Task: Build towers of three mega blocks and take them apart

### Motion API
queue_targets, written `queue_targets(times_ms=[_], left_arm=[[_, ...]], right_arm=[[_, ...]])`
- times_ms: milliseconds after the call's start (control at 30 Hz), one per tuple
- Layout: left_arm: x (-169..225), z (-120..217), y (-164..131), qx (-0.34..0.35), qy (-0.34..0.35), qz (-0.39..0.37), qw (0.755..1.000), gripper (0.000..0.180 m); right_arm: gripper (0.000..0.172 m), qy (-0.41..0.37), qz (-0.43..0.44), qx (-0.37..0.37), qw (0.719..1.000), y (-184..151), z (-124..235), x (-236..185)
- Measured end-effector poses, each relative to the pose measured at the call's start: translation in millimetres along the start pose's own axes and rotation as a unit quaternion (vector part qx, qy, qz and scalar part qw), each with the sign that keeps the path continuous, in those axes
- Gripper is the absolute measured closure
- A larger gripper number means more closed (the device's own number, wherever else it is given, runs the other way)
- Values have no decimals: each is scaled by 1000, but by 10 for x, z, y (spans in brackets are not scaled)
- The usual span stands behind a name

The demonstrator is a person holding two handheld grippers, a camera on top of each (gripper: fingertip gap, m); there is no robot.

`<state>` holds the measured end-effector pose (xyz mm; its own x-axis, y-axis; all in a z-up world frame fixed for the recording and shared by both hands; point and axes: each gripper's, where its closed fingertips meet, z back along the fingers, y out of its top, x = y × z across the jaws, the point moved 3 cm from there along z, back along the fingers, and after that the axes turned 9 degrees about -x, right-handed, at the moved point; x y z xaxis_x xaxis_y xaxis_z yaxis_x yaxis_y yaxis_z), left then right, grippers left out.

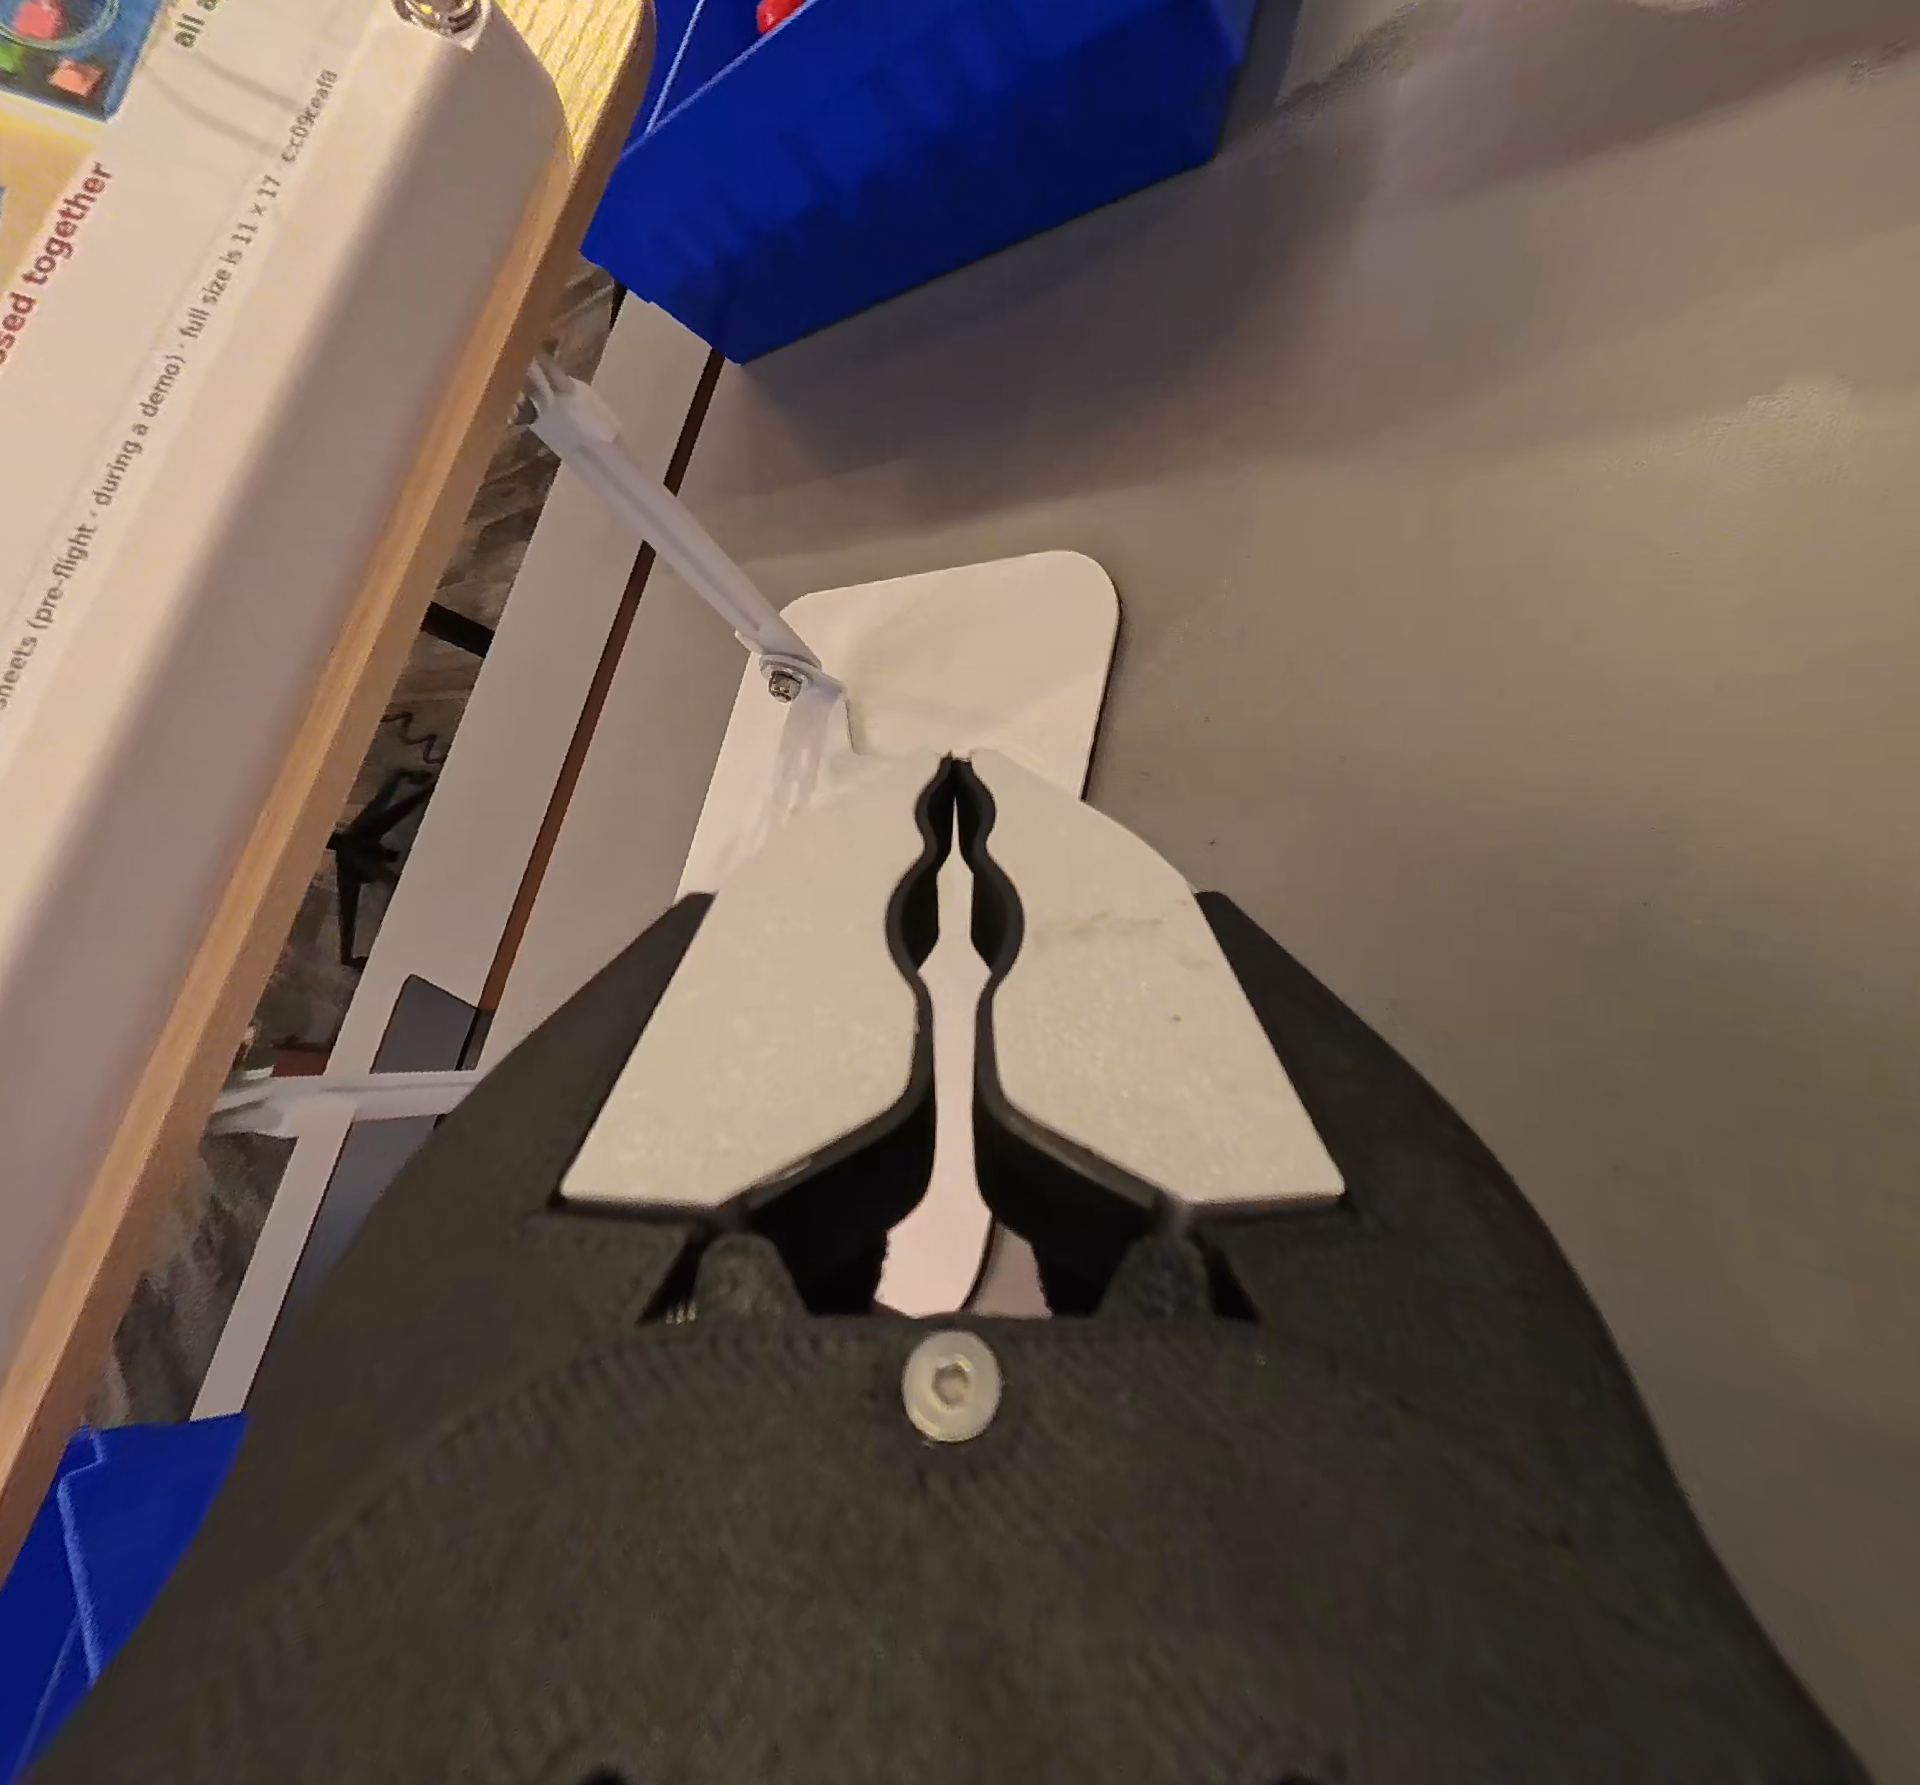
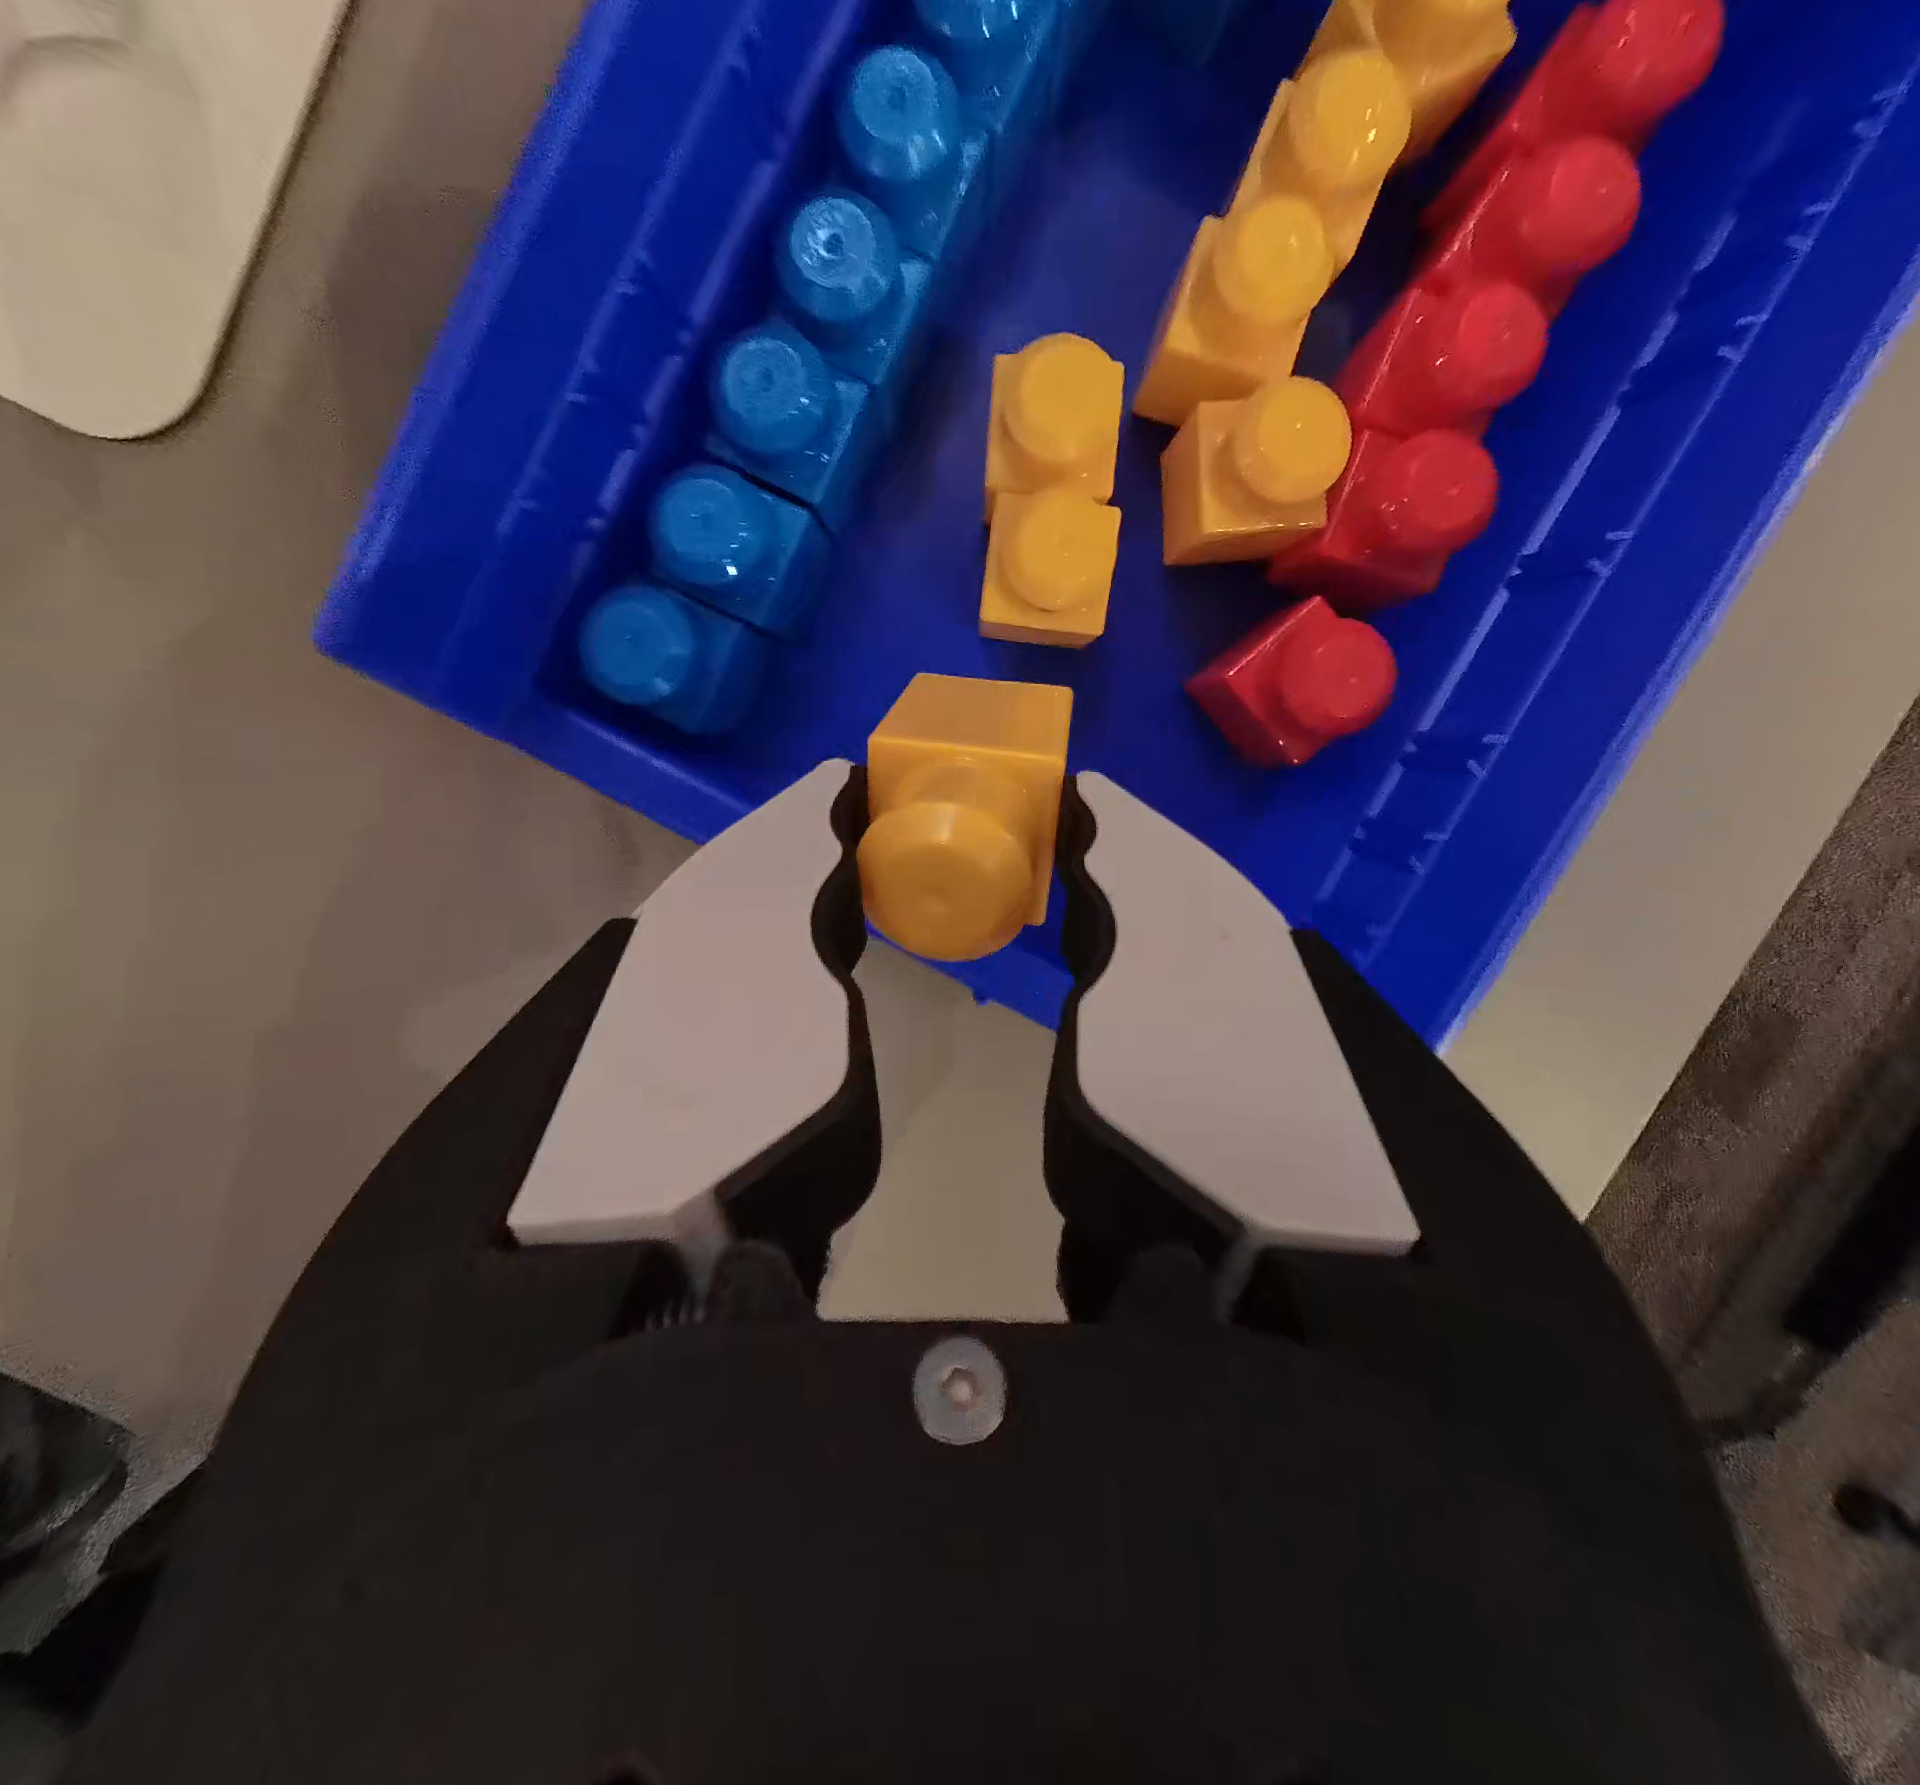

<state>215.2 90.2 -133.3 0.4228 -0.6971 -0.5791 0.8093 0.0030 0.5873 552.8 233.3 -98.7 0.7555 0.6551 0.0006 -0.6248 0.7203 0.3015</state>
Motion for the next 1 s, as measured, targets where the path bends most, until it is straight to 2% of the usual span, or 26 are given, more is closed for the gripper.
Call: queue_targets(times_ms=[167, 400, 867, 933, 1000], left_arm=[[0, -16, -24, 0, -5, 4, 1000, 180], [10, -48, -49, -4, -12, 6, 1000, 180], [19, -73, -74, -7, -22, 12, 1000, 180], [21, -74, -75, -6, -25, 14, 1000, 180], [27, -75, -77, -7, -28, 15, 999, 180]], right_arm=[[136, 15, -9, -49, 999, 21, -368, 85], [136, 18, -20, -102, 994, 9, -638, 169], [136, 20, -14, -134, 991, 103, -799, 189], [120, 7, -11, -138, 990, 100, -767, 196], [114, 1, -5, -130, 991, 106, -696, 175]])
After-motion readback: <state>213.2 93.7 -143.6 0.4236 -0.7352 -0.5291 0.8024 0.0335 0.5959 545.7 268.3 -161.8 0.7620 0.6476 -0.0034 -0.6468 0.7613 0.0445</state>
